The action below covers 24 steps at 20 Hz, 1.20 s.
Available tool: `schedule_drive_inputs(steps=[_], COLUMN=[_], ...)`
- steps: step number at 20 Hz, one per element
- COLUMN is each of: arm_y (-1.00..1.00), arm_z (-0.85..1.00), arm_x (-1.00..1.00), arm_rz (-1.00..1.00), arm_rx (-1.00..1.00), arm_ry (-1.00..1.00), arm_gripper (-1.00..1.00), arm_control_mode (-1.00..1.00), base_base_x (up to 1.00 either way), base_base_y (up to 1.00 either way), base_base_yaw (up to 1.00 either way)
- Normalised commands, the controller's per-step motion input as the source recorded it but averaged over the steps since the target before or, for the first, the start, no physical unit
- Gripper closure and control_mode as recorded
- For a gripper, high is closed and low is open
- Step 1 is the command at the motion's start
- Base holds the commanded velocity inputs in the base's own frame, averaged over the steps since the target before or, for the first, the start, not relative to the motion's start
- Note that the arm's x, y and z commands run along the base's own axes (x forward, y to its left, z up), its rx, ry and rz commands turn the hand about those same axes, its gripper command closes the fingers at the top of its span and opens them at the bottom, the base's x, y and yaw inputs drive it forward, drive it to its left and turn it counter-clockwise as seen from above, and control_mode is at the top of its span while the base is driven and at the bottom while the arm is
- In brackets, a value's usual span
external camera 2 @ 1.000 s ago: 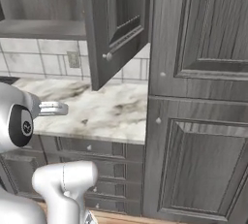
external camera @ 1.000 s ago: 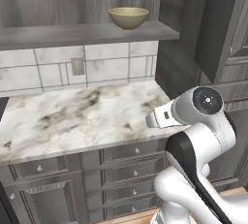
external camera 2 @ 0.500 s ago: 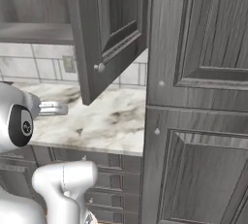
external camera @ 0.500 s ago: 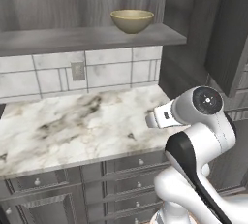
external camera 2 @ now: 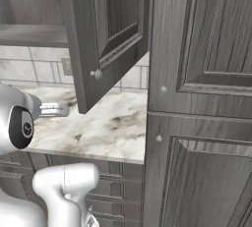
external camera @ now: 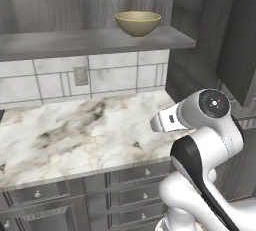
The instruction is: Move the bowls from the cabinet to the plates on the dining table.
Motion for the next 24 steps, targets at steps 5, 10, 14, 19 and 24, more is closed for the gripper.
schedule_drive_inputs(steps=[5,10,14,19,24], arm_y=[0.0,0.0,0.0,0.0,0.0], arm_z=[0.0,0.0,0.0,0.0,-0.02], arm_x=[0.0,0.0,0.0,0.0,0.0], arm_rz=[0.0,0.0,0.0,0.0,0.0], arm_rx=[0.0,0.0,0.0,0.0,0.0], arm_ry=[0.0,0.0,0.0,0.0,0.0], arm_gripper=[-1.0,-1.0,-1.0,-1.0,-1.0], arm_control_mode=[1.0,1.0,1.0,1.0,-1.0], base_base_x=[0.02,0.0,0.0,0.01,0.01], base_base_y=[0.0,0.0,0.0,0.0,0.0], base_base_yaw=[0.01,0.0,0.0,0.0,0.0])
